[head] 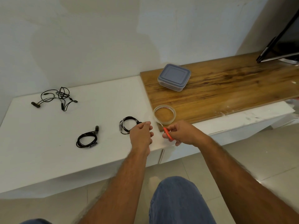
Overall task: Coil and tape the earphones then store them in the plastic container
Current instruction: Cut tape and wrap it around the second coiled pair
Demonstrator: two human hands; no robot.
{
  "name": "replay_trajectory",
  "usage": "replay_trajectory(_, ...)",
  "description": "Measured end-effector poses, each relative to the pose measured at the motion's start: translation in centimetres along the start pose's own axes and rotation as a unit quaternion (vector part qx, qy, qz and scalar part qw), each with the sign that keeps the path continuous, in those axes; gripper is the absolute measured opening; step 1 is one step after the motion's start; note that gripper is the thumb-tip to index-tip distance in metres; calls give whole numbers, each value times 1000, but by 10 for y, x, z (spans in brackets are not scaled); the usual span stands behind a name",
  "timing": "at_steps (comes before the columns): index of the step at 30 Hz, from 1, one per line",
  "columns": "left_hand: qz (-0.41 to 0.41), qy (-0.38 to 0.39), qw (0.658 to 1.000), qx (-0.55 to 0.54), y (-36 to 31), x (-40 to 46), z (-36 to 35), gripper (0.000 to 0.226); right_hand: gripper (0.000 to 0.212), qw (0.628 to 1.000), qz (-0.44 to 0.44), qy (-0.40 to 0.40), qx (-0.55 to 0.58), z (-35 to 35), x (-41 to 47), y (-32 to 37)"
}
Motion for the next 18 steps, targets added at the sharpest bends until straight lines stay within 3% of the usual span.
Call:
replay_trajectory(8, 4, 13, 1000, -21, -1, 6, -4, 14, 22, 985, -19, -1, -172, 17, 14, 11)
replay_trajectory(18, 27, 25, 997, -67, -2, 10, -9, 16, 21, 907, -6, 5, -421, 26, 22, 37)
Point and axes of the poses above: each hand's wrist, its own x-axis towards the middle knuckle, its own z-axis out of the back of the hand, y = z × x, the point moved 1 cm from there along x, towards the middle knuckle, and after that the axes turned 6 degrees about -x, right-handed, at the moved point
